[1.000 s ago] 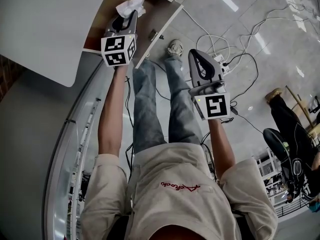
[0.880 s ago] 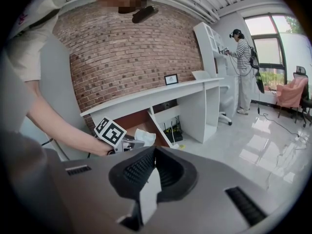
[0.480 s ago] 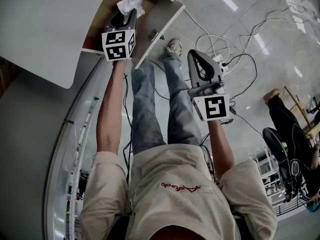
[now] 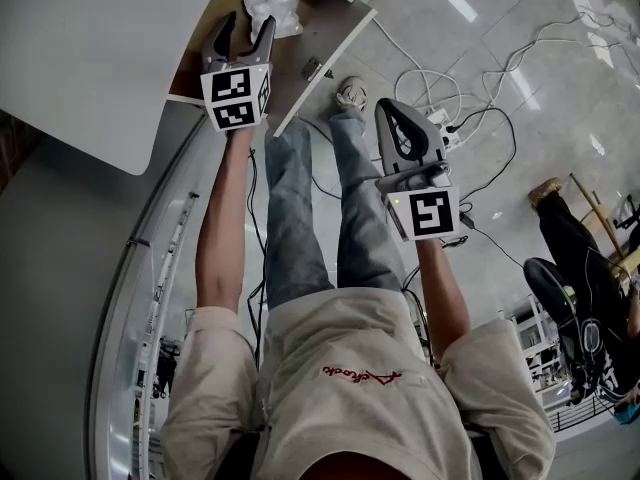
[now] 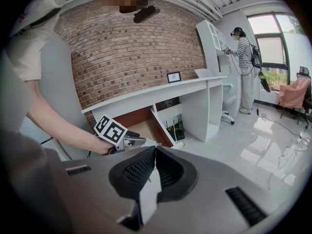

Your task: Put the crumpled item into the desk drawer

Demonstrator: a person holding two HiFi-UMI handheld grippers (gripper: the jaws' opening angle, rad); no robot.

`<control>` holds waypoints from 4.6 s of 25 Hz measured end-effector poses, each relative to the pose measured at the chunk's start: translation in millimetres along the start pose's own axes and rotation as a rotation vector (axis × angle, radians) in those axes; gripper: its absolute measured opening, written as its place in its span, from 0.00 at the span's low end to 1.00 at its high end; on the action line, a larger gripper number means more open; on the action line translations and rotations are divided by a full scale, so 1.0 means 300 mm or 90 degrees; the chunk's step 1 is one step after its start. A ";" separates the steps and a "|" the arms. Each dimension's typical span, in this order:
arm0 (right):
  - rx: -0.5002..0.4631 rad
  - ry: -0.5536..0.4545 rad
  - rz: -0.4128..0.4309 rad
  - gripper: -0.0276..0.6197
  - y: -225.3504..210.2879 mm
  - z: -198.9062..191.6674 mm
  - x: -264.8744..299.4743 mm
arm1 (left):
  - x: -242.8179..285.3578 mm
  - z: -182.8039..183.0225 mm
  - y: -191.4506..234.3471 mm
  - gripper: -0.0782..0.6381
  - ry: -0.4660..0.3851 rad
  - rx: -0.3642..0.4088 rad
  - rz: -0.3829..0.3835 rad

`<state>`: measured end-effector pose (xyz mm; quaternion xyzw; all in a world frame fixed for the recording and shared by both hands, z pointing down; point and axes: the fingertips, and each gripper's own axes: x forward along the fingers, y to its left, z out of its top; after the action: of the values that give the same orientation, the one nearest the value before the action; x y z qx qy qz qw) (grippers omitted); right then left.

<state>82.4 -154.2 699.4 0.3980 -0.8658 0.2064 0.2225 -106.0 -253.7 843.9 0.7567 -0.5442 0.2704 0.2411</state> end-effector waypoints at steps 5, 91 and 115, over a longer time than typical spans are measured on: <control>0.007 0.007 -0.001 0.06 0.012 -0.004 0.007 | -0.043 0.014 -0.028 0.43 -0.020 -0.002 -0.009; -0.161 -0.287 -0.092 0.06 0.230 1.036 -0.556 | -1.304 0.929 -0.102 0.12 -0.349 0.041 -0.054; -0.165 -0.294 -0.102 0.06 0.211 1.087 -0.600 | -1.329 1.011 -0.125 0.12 -0.361 0.059 -0.051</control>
<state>66.2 -183.1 323.0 0.4702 -0.8783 -0.0207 0.0836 -130.0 -166.1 349.8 0.8331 -0.5468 0.0627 0.0548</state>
